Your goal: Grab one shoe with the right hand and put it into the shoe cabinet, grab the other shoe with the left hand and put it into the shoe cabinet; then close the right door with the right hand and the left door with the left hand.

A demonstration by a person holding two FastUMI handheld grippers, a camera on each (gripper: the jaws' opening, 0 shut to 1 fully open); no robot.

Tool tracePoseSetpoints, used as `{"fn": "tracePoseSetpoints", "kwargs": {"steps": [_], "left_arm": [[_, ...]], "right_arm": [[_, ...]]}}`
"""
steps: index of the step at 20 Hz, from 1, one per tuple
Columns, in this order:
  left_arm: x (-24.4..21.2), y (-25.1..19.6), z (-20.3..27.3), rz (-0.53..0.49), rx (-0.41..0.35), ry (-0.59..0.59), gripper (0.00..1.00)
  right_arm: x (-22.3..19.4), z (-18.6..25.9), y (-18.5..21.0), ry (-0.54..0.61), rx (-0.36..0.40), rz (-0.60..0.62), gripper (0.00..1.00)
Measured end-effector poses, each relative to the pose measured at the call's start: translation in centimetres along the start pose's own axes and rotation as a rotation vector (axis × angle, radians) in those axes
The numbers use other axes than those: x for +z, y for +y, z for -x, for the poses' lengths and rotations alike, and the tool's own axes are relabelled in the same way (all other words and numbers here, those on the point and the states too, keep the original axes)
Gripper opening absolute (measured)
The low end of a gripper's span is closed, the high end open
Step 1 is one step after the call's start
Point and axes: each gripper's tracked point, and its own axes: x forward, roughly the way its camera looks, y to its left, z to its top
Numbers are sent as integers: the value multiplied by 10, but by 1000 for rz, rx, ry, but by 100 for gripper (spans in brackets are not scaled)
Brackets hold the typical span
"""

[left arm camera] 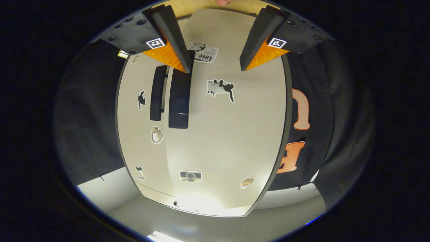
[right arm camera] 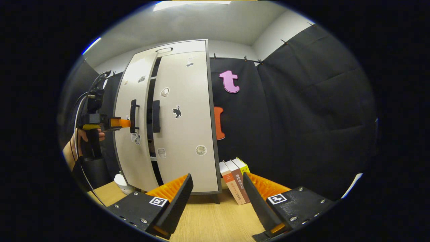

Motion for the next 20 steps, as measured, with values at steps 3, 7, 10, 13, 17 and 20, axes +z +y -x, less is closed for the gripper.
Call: {"fn": "tracePoseSetpoints", "kwargs": {"steps": [3,7,10,13,17,20], "left_arm": [[-2,-2,-11,13,0,4,99],[-3,-2,-20,3,2,-5,96],[-3,-2,-25,-4,6,-10,96],[-3,1,-23,-5,23,-11,99],[6,10,0,-5,34,-43,97],[14,18,36,-3,47,-70,94]], "right_arm": [[1,-1,-3,-2,-7,6,92],[2,-3,-8,0,-14,4,92],[2,-3,-10,-1,-17,2,92],[4,-4,-9,-5,-8,2,92],[7,-5,-5,-7,7,7,92],[7,-6,3,-6,27,-1,92]]}}
